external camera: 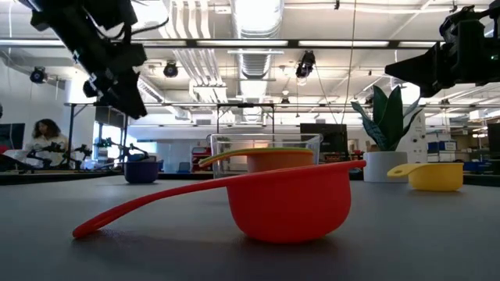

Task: Nest measuring cups in basket
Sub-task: Stack the violet measuring cup on top of the green measuring cup

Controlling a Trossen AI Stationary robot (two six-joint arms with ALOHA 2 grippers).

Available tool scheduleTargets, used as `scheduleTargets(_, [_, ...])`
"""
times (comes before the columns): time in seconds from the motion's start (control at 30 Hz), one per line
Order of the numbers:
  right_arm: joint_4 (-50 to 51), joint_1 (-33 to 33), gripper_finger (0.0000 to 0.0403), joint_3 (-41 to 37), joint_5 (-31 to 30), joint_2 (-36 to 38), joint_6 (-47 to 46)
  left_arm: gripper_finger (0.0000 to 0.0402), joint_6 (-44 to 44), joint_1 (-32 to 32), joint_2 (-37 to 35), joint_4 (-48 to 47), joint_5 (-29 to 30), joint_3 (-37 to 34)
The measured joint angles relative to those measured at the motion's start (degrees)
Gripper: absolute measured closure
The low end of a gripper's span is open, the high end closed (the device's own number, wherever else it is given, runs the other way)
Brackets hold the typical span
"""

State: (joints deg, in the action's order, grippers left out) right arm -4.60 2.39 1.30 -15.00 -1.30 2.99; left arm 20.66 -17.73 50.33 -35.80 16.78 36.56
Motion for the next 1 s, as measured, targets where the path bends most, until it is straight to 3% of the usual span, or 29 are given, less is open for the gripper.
scheduleTargets(0.23, [0.0, 0.0, 0.0394, 0.0, 0.0, 0.0, 0.0, 0.0192, -7.6, -14.6, 2.3, -3.3, -2.8, -0.6])
scheduleTargets(0.6, [0.0, 0.0, 0.0394, 0.0, 0.0, 0.0, 0.0, 0.0090, -11.3, -16.8, 16.2, -4.3, -2.9, 0.5])
scheduleTargets(0.87, [0.0, 0.0, 0.0394, 0.0, 0.0, 0.0, 0.0, 0.0094, -14.9, -20.2, 25.4, -2.3, -2.9, 0.8])
scheduleTargets(1.0, [0.0, 0.0, 0.0394, 0.0, 0.0, 0.0, 0.0, 0.0106, -18.0, -22.2, 28.3, -1.2, -8.3, 0.9])
